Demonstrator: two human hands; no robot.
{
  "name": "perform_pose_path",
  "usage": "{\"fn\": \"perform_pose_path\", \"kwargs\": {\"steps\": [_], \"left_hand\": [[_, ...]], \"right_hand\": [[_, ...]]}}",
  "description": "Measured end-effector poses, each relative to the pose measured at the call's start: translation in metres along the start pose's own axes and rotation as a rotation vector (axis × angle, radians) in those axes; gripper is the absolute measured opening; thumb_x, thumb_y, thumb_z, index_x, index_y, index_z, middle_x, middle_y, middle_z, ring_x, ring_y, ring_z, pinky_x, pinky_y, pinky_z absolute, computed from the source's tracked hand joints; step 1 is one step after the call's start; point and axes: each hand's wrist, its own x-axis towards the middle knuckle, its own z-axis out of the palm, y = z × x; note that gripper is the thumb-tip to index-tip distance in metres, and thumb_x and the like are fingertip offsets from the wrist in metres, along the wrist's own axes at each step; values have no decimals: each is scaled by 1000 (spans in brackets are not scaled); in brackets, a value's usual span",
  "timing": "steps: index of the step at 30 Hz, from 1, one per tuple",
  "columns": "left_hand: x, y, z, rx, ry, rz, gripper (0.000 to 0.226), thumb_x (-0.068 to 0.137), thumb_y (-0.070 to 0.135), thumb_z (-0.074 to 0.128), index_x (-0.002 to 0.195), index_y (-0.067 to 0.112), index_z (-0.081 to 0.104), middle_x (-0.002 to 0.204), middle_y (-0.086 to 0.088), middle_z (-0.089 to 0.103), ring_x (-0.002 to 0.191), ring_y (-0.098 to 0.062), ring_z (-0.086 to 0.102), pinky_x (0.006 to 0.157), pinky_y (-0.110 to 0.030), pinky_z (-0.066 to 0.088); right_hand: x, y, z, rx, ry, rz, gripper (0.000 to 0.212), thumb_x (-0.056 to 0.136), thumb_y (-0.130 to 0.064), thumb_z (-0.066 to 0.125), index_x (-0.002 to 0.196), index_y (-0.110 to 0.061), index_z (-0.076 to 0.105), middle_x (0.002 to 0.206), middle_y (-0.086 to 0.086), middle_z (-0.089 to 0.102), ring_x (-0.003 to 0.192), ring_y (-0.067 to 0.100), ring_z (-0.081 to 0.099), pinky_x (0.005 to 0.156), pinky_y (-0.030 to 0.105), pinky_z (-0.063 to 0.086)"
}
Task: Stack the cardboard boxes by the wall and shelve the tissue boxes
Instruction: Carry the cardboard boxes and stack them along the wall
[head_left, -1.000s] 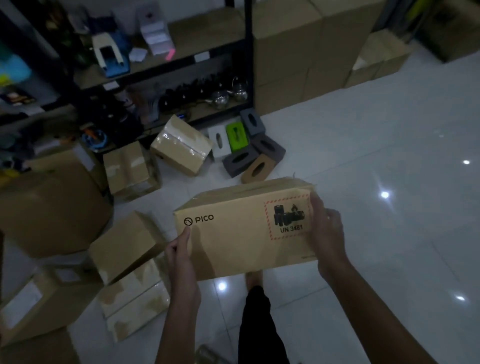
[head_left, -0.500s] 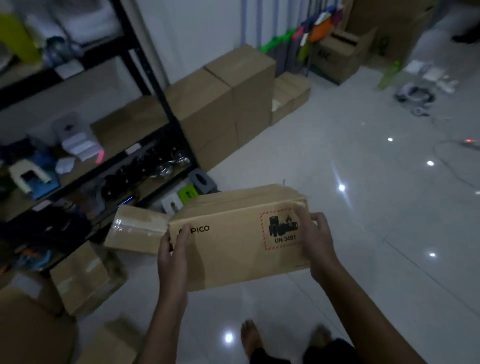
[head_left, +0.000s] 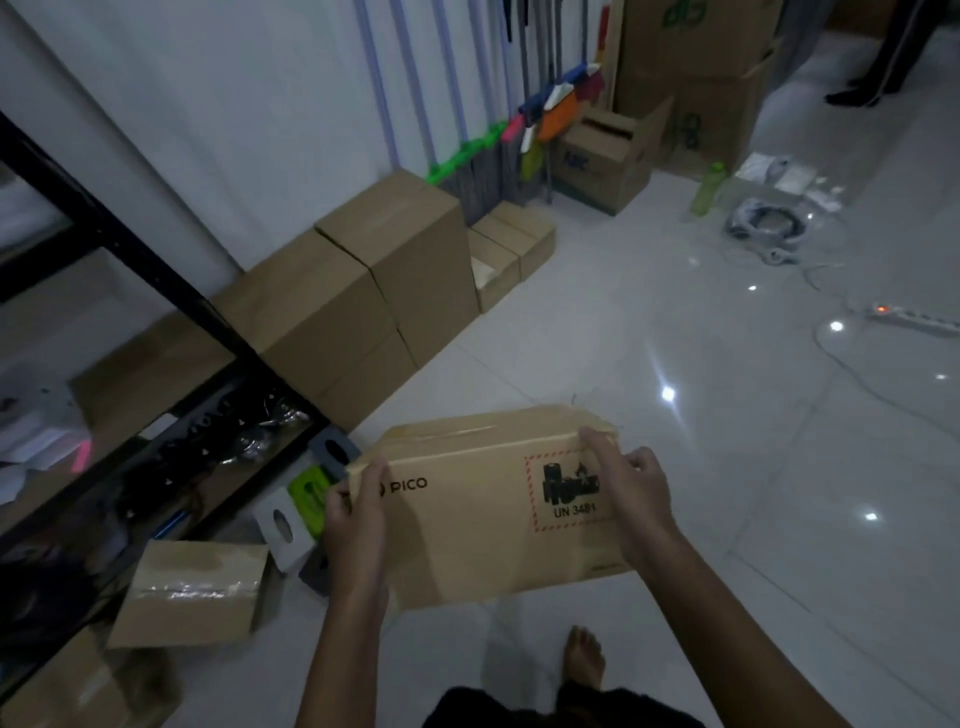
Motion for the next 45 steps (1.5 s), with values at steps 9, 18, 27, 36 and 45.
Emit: {"fn": "perform_pose_path", "kwargs": {"steps": [9, 18, 27, 36, 45], "left_hand": [[49, 56, 130, -18, -20, -68, 37, 94, 53, 63, 109, 20, 53, 102, -3, 62, 92, -28, 62, 74, -41, 51], [169, 158, 287, 55, -127, -74, 33, 87, 57, 64, 95, 26, 56, 101, -5, 67, 93, -30, 65, 85, -53, 56], [282, 264, 429, 210, -215, -18, 42, 74, 58, 58, 100, 25, 60, 104, -3, 68, 96, -27, 64, 91, -49, 53], [377, 318, 559, 212, -193, -107, 48, 86, 59, 66, 118, 24, 54, 115, -3, 62, 107, -30, 60, 97, -47, 50], [444, 361, 670, 89, 17, -293, 71, 86, 52, 73, 143, 14, 55, 137, -10, 59, 120, -31, 57, 104, -49, 49]], "right_hand": [[130, -89, -9, 29, -24, -20, 59, 71, -63, 78, 101, -18, 56, 95, 2, 68, 86, 21, 65, 64, 33, 46], [290, -198, 27, 33, 17, 81, 64, 74, -77, 62, 99, -19, 70, 97, 3, 73, 93, 22, 66, 70, 37, 51], [430, -286, 62, 64, 36, 132, 59, 70, -69, 58, 109, -24, 62, 111, 7, 67, 100, 28, 65, 88, 55, 56], [616, -380, 97, -6, -139, 125, 61, 74, -64, 60, 115, -19, 62, 111, 12, 68, 99, 30, 66, 83, 53, 57], [786, -482, 144, -232, -358, 149, 58, 92, -55, 54, 137, -19, 49, 124, 9, 61, 107, 28, 61, 85, 46, 55]]}}
